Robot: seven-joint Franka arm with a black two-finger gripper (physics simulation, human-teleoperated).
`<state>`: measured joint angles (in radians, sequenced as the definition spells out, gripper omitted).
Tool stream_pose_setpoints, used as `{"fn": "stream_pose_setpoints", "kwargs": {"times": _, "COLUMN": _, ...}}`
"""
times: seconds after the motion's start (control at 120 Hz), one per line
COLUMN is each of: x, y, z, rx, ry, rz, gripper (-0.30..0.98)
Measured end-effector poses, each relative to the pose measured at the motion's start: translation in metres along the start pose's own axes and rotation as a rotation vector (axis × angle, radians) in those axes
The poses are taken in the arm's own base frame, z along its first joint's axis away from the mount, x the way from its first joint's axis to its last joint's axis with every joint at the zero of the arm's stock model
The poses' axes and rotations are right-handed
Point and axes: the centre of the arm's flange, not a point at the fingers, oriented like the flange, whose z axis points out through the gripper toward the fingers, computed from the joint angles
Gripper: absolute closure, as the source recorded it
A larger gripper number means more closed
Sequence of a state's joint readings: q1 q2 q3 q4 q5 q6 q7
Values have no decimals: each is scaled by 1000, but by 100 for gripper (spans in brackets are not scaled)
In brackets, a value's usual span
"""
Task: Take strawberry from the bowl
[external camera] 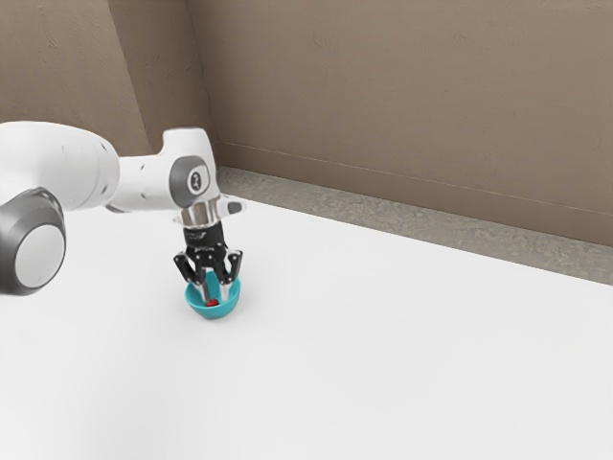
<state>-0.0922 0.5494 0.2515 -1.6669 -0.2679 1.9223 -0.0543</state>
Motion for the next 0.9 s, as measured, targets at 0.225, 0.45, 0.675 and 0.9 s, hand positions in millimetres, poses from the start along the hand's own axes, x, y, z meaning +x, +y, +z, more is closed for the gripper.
{"fn": "stream_pose_setpoints", "kwargs": {"times": 0.225, "x": 11, "y": -14, "z": 6, "rx": -3, "ry": 9, "rz": -29, "gripper": 48}}
{"fn": "stream_pose_setpoints", "kwargs": {"times": 0.45, "x": 17, "y": -16, "z": 16, "rx": 3, "ry": 7, "rz": -34, "gripper": 50}}
{"fn": "stream_pose_setpoints", "kwargs": {"times": 0.675, "x": 18, "y": -16, "z": 23, "rx": 11, "ry": 0, "rz": -32, "gripper": 39}}
{"fn": "stream_pose_setpoints", "kwargs": {"times": 0.9, "x": 16, "y": -9, "z": 21, "rx": 22, "ry": 4, "rz": -11, "gripper": 57}}
